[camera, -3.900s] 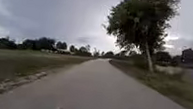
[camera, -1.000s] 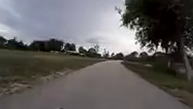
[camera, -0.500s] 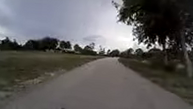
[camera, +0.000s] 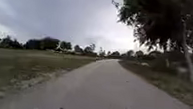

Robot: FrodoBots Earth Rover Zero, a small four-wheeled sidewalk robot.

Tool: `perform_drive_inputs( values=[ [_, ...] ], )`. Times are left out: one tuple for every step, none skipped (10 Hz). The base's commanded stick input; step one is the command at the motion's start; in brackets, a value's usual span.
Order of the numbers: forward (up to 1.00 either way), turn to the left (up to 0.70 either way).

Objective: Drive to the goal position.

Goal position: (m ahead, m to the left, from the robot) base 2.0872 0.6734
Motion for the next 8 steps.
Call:
perform_drive_inputs(
  values=[
    [1.00, 0.00],
    [1.00, 0.00],
    [1.00, 0.00],
    [1.00, 0.00],
    [1.00, 0.00],
    [1.00, 0.00],
    [1.00, 0.00],
    [1.00, 0.00]
  ],
)
